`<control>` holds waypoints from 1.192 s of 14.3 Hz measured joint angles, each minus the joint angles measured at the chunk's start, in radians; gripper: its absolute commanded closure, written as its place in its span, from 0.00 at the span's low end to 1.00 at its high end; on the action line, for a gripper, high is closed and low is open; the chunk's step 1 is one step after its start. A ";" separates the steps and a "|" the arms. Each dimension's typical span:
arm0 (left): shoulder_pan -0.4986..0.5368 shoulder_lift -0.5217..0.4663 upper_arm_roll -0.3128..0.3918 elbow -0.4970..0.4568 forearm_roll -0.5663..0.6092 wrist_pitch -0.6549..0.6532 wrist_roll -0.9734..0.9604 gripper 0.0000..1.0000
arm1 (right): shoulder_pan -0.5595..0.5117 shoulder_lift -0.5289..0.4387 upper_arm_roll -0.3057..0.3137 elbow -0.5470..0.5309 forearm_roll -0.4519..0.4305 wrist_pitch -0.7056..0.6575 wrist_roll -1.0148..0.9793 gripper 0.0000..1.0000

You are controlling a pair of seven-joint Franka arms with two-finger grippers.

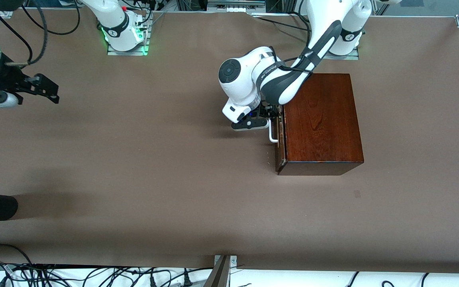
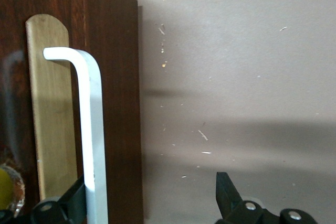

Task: Open drawer, take yellow block, close drawer
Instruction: 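Pull the drawer handle outward with the left gripper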

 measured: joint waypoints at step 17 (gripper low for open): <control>-0.149 0.063 0.038 0.111 -0.001 0.024 -0.080 0.00 | 0.015 0.008 0.005 0.010 0.015 -0.073 0.001 0.00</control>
